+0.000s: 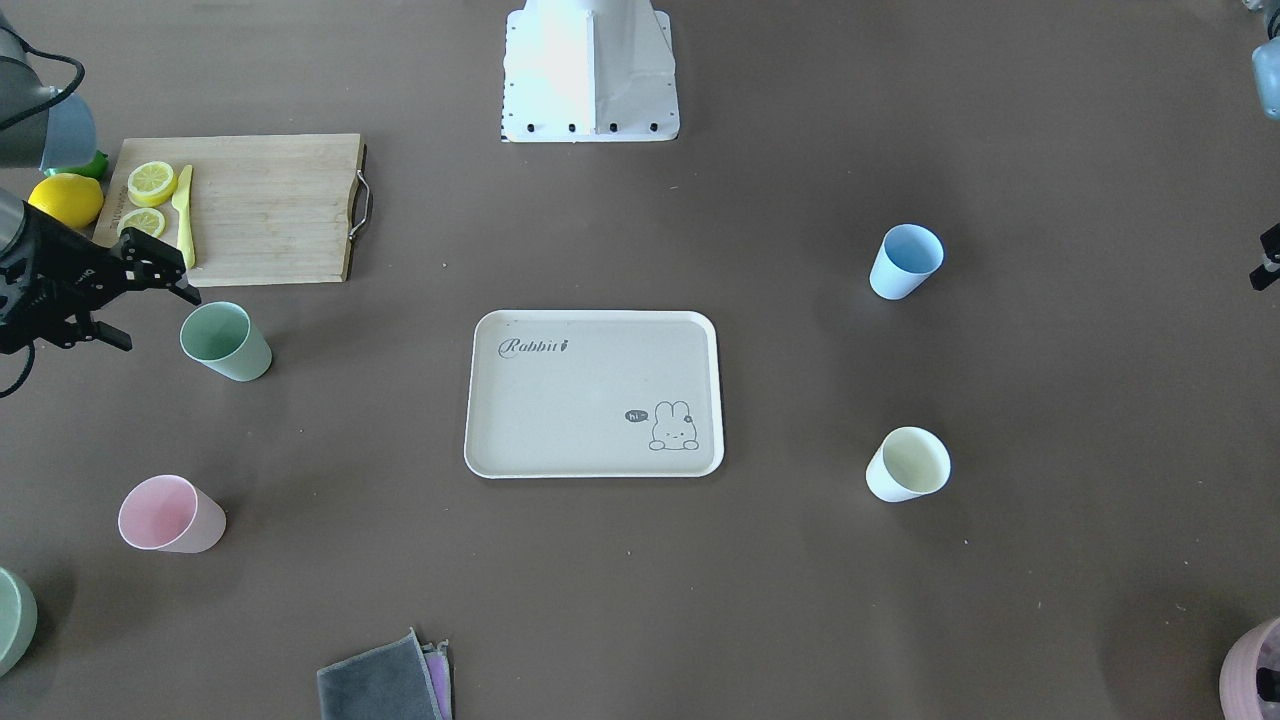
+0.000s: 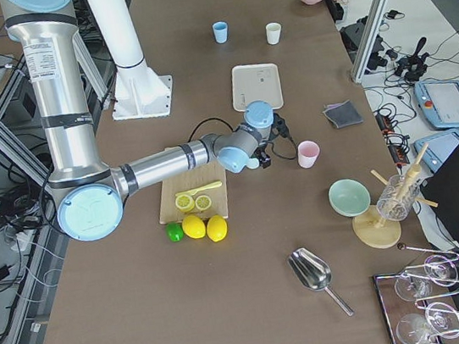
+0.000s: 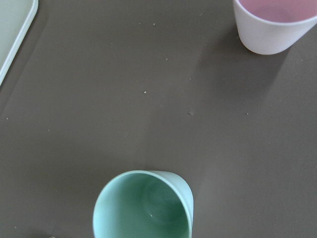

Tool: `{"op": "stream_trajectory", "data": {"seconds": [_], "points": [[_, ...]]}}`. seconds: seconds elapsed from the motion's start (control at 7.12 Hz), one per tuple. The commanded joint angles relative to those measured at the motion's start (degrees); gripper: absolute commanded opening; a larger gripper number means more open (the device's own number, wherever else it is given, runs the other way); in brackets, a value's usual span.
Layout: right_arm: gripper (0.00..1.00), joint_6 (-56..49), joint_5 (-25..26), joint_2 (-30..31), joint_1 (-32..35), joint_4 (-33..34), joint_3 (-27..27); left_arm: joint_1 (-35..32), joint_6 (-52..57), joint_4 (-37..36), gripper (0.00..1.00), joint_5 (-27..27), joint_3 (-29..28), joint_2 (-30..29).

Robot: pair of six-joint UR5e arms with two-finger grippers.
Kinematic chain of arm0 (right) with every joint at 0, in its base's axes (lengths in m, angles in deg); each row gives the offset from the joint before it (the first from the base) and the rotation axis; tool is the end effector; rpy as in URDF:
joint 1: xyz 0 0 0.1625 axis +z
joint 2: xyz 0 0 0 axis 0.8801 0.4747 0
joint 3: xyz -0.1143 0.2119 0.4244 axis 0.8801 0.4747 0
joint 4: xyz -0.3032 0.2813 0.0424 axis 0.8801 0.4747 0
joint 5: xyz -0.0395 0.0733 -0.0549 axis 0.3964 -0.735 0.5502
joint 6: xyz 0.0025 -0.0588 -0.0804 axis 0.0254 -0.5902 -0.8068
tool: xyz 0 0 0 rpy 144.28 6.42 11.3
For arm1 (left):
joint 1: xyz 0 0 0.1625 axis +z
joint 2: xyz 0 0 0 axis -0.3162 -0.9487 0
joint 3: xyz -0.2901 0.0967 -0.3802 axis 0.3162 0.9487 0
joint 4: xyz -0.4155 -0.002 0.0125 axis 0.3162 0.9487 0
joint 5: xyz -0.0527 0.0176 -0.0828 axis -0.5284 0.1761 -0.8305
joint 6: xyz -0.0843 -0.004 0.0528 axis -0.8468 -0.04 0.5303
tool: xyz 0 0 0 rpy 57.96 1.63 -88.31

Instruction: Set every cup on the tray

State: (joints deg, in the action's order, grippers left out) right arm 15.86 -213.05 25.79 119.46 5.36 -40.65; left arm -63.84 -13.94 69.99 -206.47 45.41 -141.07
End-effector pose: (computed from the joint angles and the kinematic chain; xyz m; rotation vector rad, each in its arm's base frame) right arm -0.2375 -0.4884 0.5709 0.2245 -1.0426 -0.4058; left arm 0.0050 -0.5108 0.6258 0.2552 0.7962 0.1937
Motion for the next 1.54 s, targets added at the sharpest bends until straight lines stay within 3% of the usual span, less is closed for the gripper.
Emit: {"op": "stream_trajectory", "data": {"seconds": [0.0,0.14,0.28,0.42,0.56,0.84,1.12,1.4], "points": [[0.99,0.04,0.96,-1.32,-1.28,0.28,3.22,0.09,-0.29,0.02,0.98,0.07,0.02,0.06],[0.98,0.04,0.88,-1.24,-1.29,0.28,4.19,0.09,-0.73,0.02,0.98,-0.02,0.03,0.06],[0.75,0.74,0.79,-1.32,-1.29,0.37,4.55,0.09,-0.73,0.02,0.98,0.07,-0.15,0.06],[0.1,8.31,0.53,-1.85,-1.37,0.45,4.64,0.18,-0.73,0.02,0.98,0.07,-0.24,-0.03],[0.0,13.61,0.53,-3.24,-1.72,0.45,4.73,0.18,-0.73,0.02,0.98,0.07,-0.15,-0.03],[0.0,13.84,-0.87,-3.34,-1.38,0.45,3.94,1.49,-4.13,-0.06,0.98,-0.02,-0.06,-0.64],[0.0,14.71,0.6,-6.49,-1.19,0.71,3.41,9.71,-26.1,7.18,0.97,3.11,2.12,-1.78],[0.0,26.79,5.07,-15.09,-5.65,4.32,2.71,22.8,-45.05,13.2,0.97,11.19,5.9,-1.87]]}}
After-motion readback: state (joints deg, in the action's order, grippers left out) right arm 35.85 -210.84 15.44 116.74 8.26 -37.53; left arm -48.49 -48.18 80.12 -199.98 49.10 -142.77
